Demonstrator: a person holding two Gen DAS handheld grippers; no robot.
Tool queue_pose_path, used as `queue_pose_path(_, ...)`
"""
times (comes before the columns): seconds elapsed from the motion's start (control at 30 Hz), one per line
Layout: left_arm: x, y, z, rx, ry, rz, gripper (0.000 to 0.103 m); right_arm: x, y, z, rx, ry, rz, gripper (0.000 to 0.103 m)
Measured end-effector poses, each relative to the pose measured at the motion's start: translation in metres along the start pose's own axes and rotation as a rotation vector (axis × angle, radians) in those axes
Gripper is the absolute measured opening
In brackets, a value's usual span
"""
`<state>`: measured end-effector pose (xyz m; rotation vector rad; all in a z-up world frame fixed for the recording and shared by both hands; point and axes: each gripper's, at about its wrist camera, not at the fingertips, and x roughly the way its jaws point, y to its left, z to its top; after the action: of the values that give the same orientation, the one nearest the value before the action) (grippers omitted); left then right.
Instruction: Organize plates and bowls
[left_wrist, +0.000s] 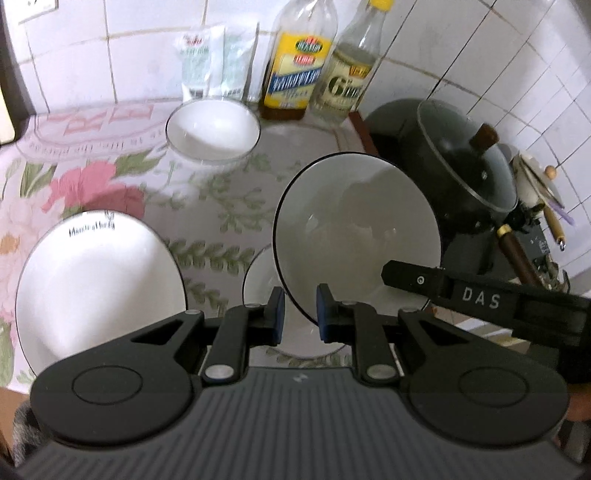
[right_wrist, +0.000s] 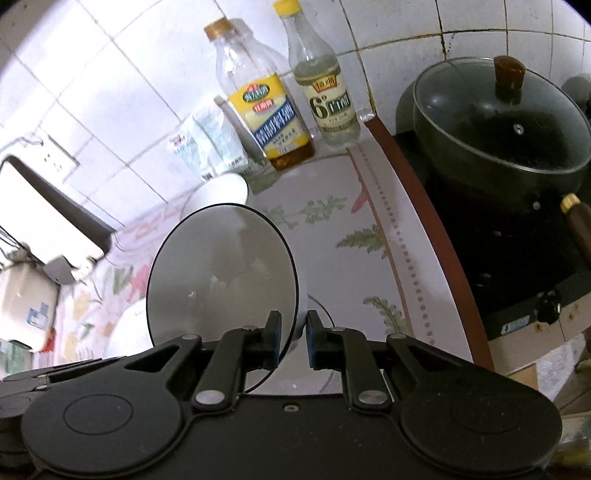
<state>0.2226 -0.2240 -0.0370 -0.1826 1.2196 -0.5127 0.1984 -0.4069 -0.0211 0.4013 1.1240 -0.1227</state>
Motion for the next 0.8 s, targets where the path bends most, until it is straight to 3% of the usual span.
queue_pose_path(0.4,0.023,0.008,-0.022,-0.015,0.071,0.027,0.016,0.023,0.004,-0.024,-0.055,0.052,-0.060,0.017)
queue_pose_path(0.8,0.040,0.010,-0.019,-0.025,0.121,0.051,0.015,0.033,0.010,-0.027,-0.129,0.034,-0.107,0.018)
